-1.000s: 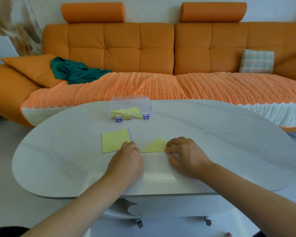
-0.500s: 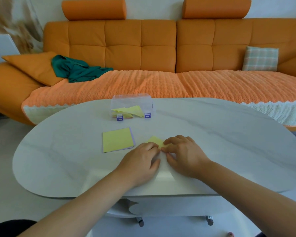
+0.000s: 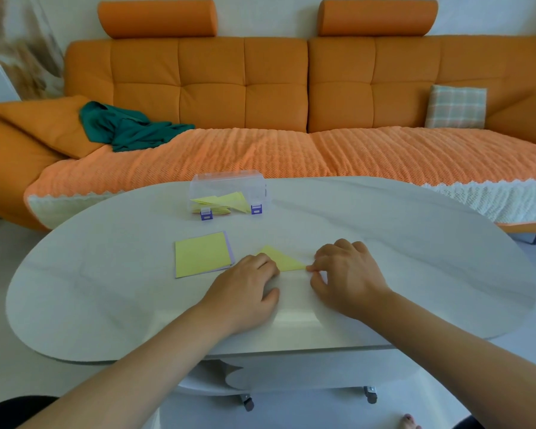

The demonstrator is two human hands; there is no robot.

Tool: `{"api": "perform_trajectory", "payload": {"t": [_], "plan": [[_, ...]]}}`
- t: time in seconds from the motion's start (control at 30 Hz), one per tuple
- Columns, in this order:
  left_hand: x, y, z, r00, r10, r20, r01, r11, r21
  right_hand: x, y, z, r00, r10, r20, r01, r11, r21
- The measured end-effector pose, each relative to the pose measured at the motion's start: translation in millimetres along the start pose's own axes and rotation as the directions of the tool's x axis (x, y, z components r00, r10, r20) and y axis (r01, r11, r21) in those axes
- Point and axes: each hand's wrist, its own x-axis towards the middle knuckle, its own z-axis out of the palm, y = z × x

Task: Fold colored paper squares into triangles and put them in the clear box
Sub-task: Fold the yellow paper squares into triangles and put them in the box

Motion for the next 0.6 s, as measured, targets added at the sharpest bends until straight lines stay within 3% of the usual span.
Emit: {"api": "perform_trajectory", "payload": {"t": [0.3, 0.6], "plan": [[13, -17, -1, 1.000, -0.003, 0.018, 0.006, 0.987, -0.159, 4, 3, 0, 0.998, -0.069, -0.012, 0.070, 0.994, 0.086], [32, -25, -4, 1.000, -0.023, -0.011, 0.020, 0.978, -0.208, 29, -1, 2, 0.976, -0.198, 0.088, 0.177, 0.962, 0.209]]}}
